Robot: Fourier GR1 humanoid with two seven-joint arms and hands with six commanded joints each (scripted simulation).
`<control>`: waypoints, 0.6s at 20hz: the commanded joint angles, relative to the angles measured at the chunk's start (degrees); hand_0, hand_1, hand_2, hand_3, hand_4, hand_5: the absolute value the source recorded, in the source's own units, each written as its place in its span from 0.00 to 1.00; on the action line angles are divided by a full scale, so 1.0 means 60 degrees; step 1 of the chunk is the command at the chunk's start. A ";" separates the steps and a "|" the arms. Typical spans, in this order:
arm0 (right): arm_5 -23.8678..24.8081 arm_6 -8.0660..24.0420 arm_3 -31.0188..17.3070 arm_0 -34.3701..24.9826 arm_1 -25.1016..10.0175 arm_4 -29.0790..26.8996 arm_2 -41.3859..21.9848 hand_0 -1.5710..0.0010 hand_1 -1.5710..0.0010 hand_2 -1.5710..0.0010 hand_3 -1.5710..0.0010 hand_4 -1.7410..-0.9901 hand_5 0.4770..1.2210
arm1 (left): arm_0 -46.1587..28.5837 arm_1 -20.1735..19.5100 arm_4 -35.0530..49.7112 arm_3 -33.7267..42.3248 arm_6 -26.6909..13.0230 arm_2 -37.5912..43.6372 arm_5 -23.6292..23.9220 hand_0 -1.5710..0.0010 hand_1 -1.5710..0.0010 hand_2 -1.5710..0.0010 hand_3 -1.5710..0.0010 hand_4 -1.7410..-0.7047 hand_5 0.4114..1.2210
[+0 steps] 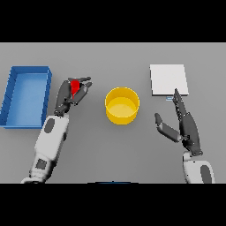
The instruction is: Pick up the red beaker and tilt it to pour out 1 green nut into yellow bowl. Pick up the yellow bowl and place it on the metallic measuring scale.
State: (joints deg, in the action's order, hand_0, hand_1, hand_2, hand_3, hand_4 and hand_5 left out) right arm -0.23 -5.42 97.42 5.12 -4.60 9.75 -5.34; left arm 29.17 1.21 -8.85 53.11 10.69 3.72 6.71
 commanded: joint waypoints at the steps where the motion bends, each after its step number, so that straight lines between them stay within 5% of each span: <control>1: 0.0009 -0.0097 -0.0082 -0.0007 0.0015 0.0059 -0.0032 1.00 1.00 1.00 1.00 0.61 0.27 | 0.0016 -0.0053 0.0031 0.0101 -0.0105 -0.0042 0.0015 0.06 0.06 0.06 0.06 0.09 0.87; 7: 0.0169 -0.0431 -0.0194 0.0109 0.0008 0.0263 -0.0024 1.00 1.00 1.00 1.00 0.65 0.26 | 0.0054 -0.0415 -0.0135 0.1439 -0.0547 -0.0618 0.0400 0.02 0.02 0.02 0.02 0.02 0.85; 12: 0.0314 -0.0269 0.0164 0.0264 0.0011 0.0685 -0.0260 1.00 1.00 1.00 1.00 0.66 0.29 | 0.0485 -0.1374 -0.1704 0.2235 -0.1921 -0.2385 -0.0189 0.01 0.01 0.01 0.01 0.01 0.88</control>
State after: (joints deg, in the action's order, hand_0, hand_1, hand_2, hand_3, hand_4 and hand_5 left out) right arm 1.62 -7.12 98.38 6.74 -4.52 13.86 -6.92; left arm 32.08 -7.02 -18.92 66.54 -0.67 -10.58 5.55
